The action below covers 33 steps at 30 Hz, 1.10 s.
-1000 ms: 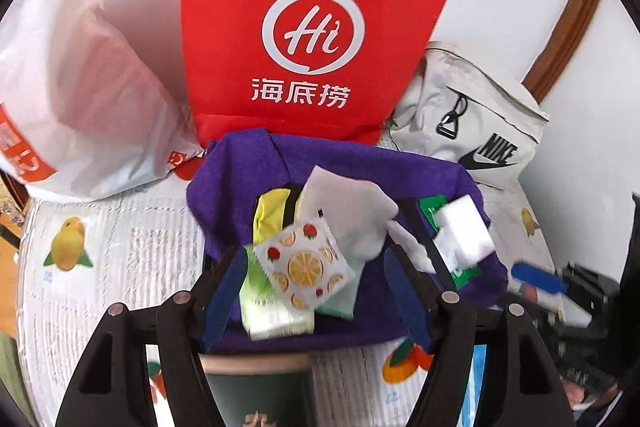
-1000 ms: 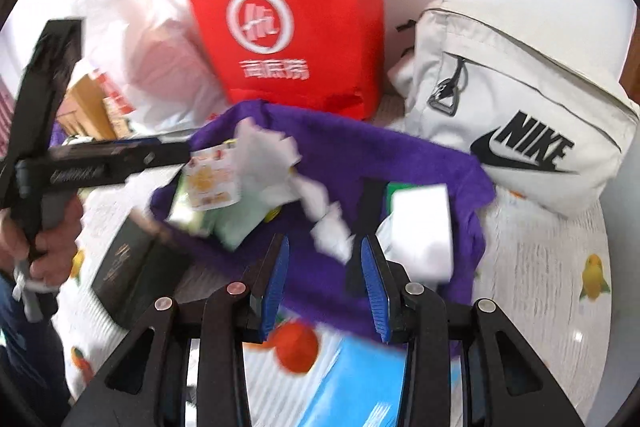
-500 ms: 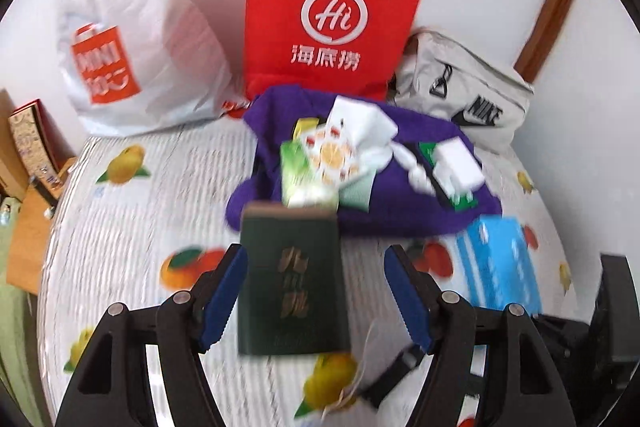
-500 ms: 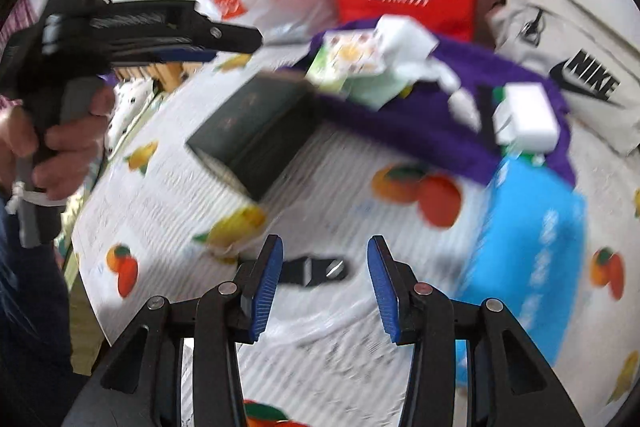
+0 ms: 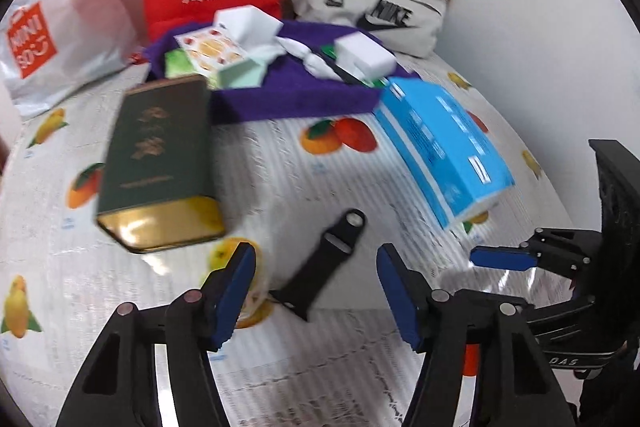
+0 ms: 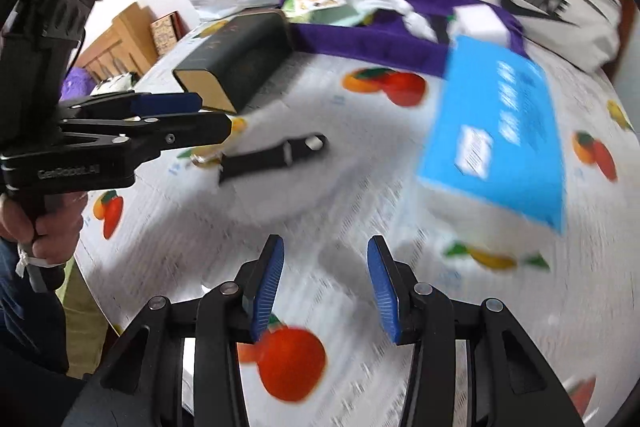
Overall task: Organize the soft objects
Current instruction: 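Open both tools and withdraw them from the towel, then grasp the clear mesh bag from the bed cover with the right tool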
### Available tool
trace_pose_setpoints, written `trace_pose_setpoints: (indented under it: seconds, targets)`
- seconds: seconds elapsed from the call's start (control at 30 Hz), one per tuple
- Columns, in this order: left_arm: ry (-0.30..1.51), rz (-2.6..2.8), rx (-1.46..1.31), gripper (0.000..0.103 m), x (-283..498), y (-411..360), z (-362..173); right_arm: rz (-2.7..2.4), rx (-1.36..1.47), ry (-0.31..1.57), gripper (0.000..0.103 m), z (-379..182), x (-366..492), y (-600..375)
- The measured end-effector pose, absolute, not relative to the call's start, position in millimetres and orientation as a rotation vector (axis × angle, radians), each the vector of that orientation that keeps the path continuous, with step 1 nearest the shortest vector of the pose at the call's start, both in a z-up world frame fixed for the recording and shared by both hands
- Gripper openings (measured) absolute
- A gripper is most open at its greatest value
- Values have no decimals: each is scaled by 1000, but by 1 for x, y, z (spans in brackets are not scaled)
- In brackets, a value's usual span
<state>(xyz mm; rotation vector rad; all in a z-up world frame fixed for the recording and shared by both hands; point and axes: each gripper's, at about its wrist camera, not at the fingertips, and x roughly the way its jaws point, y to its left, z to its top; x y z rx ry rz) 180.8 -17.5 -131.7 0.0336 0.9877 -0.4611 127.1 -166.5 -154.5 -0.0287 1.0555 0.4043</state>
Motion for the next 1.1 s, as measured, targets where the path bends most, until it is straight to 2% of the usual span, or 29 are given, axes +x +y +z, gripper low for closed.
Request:
trace_pose_setpoints:
  seconds: [0.4,0.43,0.5,0.57,0.7,0.77,0.87,0.93,0.97,1.1]
  targets:
    - [1026,-473,169,48,185,-49,-167,302,41,1052,44,-164,104,-209]
    - [1025,-472,175,46,185,-49,-167,305,40,1049,44,-164,104,-209]
    - [1019,-474,190,25,186,-50,-167,308,39,1044,44,-165,103,-209]
    - [1027,-484,199,22,186,-50,-165,315,43,1042,44,-166,102,-210]
    - [1042,-500,234,22,182,-51,-167,318,50,1046,44,-169,99,-212]
    - [1038,-500,243,29,182,-52,-168,319,62,1046,44,-170,99,-214]
    - [1034,-504,263,30,182,-56,-169,325,71,1045,44,-171,100,-214]
    - [1033,-517,276,26,182,-59,-169,333,76,1045,44,-172,101,-213]
    - [1034,-528,274,21,182,-59,-169,336,77,1045,44,-172,101,-212]
    - [1033,-524,257,20,183,-59,-168,351,74,1039,44,-170,102,-207]
